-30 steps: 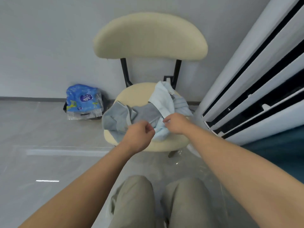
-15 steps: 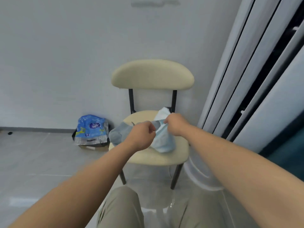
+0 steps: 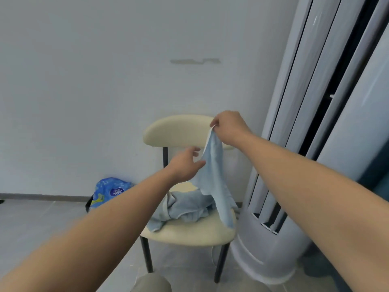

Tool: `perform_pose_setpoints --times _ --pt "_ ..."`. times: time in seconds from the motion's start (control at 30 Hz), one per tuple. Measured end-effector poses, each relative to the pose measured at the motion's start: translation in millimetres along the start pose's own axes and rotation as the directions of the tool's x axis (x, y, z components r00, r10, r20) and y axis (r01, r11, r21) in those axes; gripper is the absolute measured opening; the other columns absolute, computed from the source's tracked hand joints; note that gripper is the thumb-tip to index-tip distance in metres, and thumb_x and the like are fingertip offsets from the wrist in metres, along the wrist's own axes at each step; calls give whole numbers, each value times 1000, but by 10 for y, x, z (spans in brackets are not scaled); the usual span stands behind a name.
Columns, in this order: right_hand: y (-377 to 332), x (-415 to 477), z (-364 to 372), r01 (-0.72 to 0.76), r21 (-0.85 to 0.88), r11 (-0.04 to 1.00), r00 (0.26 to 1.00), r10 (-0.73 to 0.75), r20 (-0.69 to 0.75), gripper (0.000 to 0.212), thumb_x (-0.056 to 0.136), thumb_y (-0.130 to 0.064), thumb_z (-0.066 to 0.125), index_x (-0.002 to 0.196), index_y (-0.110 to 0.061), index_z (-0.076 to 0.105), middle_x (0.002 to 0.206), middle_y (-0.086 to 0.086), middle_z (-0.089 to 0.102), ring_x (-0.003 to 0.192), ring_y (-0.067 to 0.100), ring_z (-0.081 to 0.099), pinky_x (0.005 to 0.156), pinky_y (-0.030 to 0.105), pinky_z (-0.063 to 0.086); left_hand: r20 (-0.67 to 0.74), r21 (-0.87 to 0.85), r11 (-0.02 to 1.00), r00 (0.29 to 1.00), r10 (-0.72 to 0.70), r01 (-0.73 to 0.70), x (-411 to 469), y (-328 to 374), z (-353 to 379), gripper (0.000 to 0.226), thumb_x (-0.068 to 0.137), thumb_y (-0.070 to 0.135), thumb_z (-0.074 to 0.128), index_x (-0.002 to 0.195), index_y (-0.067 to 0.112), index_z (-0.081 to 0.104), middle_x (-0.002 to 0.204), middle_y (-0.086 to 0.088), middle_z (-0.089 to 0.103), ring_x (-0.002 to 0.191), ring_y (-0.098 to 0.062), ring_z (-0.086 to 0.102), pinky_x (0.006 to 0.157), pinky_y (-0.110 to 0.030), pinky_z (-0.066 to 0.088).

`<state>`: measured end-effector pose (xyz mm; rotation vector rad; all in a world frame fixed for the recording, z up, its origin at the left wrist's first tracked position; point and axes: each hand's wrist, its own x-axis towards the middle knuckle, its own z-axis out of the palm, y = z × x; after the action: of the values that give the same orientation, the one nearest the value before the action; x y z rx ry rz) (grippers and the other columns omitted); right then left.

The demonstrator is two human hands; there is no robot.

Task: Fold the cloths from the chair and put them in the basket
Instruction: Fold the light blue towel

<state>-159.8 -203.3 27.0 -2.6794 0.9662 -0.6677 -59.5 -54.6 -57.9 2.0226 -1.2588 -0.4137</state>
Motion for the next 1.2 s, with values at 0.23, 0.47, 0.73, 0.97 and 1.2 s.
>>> perform_pose_setpoints --times 0.23,0.47,0.73,0.97,1.2 --pt "-232 122 -519 82 256 963 931 18 -365 24 97 -14 55 107 -18 76 105 -1 73 96 14 63 83 22 46 -191 -92 987 975 113 -133 210 433 -414 45 87 56 63 120 26 60 107 5 69 96 -18 69 86 -47 60" --pt "-278 173 -772 126 303 945 868 42 -495 12 99 -28 58 96 -19 66 97 1 67 88 17 58 67 20 37 -346 136 976 916 205 -168 242 645 -803 26 93 33 64 87 8 62 80 -9 64 76 -27 58 66 -38 46" --pt "-246 157 -835 32 232 972 922 61 -383 27 98 -35 52 78 -17 50 95 2 47 70 17 47 64 31 36 -470 209 977 873 134 -38 254 515 -1165 40 96 47 58 78 12 60 73 -2 61 73 -23 56 62 -35 41" --pt "-167 135 -886 -43 716 697 987 139 -77 38 82 -24 68 61 -24 36 62 -5 29 64 18 27 59 33 21 -578 -88 994 816 2 -64 283 272 -1374 22 96 34 61 90 13 65 84 0 64 79 -21 56 70 -34 45" --pt "-66 69 -871 -108 747 655 979 -60 195 41 79 -24 85 61 -24 48 64 -2 51 63 16 49 55 24 38 -638 -351 928 757 -140 -125 323 168 -1571 27 97 33 53 95 7 63 81 0 56 72 -18 48 65 -32 40"
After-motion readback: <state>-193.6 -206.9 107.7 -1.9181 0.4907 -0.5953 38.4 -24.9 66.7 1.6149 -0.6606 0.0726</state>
